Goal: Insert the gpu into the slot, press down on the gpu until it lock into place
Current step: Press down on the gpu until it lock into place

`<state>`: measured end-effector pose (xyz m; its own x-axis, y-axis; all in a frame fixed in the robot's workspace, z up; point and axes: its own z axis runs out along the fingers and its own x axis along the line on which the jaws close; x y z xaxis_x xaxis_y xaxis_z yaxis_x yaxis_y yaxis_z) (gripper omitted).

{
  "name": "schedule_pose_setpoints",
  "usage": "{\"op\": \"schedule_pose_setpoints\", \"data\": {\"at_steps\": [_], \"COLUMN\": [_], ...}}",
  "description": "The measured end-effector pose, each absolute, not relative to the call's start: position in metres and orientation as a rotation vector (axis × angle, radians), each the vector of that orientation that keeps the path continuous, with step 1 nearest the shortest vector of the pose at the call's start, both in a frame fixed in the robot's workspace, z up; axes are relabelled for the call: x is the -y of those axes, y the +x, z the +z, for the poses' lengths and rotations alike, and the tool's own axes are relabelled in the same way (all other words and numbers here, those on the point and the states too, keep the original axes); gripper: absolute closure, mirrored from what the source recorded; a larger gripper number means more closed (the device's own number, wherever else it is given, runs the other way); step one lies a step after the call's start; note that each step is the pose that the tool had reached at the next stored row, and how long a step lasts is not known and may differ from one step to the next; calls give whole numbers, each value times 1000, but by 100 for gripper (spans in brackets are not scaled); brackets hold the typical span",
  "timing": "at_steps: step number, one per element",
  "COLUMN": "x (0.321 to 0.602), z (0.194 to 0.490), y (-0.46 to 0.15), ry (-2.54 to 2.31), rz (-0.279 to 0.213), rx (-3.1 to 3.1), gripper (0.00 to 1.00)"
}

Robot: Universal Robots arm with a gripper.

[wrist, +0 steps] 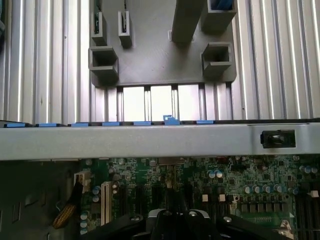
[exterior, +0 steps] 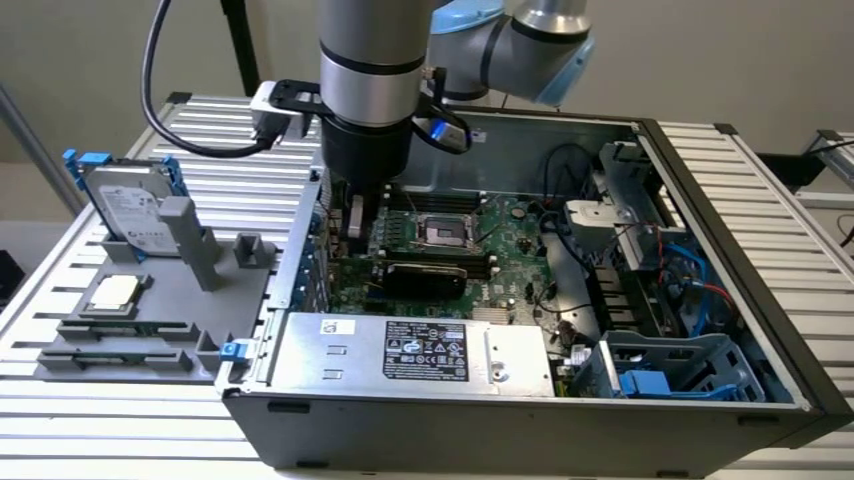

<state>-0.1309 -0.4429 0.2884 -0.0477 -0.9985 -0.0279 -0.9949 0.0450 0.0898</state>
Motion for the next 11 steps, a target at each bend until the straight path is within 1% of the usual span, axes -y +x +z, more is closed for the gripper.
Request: {"op": "schedule_pose_setpoints", "data": {"at_steps": [11], "x": [443], "z": [289], "y": [-135], "ry": [2110], "rz": [-166], "rx": [2209], "gripper": [87]}}
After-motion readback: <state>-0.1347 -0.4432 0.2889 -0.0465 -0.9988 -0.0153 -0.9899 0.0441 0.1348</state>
